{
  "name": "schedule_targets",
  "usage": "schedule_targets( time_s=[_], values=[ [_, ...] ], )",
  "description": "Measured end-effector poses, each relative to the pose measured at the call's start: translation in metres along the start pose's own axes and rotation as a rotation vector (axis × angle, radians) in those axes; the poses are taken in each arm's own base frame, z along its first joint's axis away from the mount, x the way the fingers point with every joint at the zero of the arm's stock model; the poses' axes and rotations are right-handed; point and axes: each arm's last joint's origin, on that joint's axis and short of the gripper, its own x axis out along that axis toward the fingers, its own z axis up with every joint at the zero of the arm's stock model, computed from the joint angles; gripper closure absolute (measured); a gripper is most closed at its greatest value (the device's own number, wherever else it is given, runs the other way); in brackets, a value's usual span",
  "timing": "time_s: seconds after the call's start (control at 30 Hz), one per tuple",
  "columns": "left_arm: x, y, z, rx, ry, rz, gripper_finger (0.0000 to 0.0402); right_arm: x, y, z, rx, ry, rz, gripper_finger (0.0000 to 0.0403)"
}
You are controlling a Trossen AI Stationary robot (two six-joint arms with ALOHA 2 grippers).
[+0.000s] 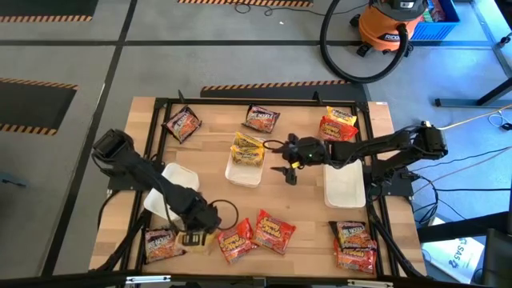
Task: Sort Maruchan noodles
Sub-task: Put the bottom yellow noodle pack into the center white bin
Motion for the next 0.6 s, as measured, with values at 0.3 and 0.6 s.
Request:
schedule_targets(
  time_s=[0.3,0.6],
  values=[
    [-0.039,0.019,0.013,0.031,-0.115,0.185,0.0401,0.000,0.001,0.010,-0.001,-0.037,0.052,0.0123],
    [-0.062,0.042,0.032,0.118,-0.194,0.379,0.0401,0.000,0.001,0.011,0.017,-0.041,0.054,0.0123]
  ],
)
